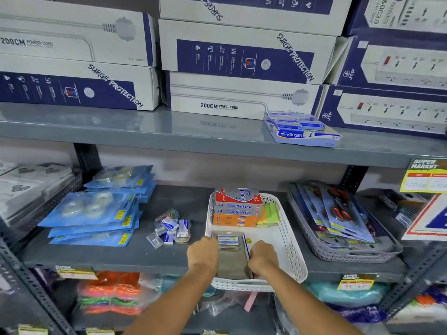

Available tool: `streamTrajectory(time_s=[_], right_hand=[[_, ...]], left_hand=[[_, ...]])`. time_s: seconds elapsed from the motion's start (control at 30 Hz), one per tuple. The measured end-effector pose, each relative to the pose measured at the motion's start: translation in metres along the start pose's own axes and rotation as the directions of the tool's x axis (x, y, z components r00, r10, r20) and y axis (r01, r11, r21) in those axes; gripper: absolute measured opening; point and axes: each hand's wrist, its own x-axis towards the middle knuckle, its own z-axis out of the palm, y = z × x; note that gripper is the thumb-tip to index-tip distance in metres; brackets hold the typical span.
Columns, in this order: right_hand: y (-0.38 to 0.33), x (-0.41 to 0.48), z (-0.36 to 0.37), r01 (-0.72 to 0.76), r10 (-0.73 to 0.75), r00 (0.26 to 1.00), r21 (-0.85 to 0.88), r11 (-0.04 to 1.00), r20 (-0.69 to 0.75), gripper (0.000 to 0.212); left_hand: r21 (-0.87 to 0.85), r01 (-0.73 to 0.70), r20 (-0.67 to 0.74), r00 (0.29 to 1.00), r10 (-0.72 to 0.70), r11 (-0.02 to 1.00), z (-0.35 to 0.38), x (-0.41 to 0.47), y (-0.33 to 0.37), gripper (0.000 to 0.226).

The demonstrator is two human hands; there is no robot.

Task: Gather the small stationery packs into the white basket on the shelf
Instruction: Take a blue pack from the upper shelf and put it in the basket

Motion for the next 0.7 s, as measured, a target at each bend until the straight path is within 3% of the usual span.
streamTrajectory(time_s=[0.2,0.4,0.57,0.7], right_hand=[[-0.002,0.002,0.000,0.027,-0.027,1.000,-0.062,0.998,-0.006,0.028],[-0.001,-0.012,-0.020,0.094,-0.094,0.995,-0.006,0.996,-0.018,0.017],[0.005,-0.039,-0.067,0.190,-0.181,0.959,0.017,0.982,-0.220,0.031],[0.003,-0.071,-0.118,0.307,-0.313,0.833,-0.089,0.948,-0.456,0.037]], left_hand=[[0.063,-0.016,0.006,1.000,0.016,0.998,0.002,0.000,0.003,0.034],[0.001,-0.021,-0.019,1.000,0.021,1.000,-0.002,-0.009,0.001,0.029],[-0.118,-0.070,-0.156,0.986,0.051,0.991,-0.023,-0.027,0.000,0.023],[-0.287,-0.228,-0.406,0.909,0.098,0.930,-0.070,-0.042,0.010,0.027]])
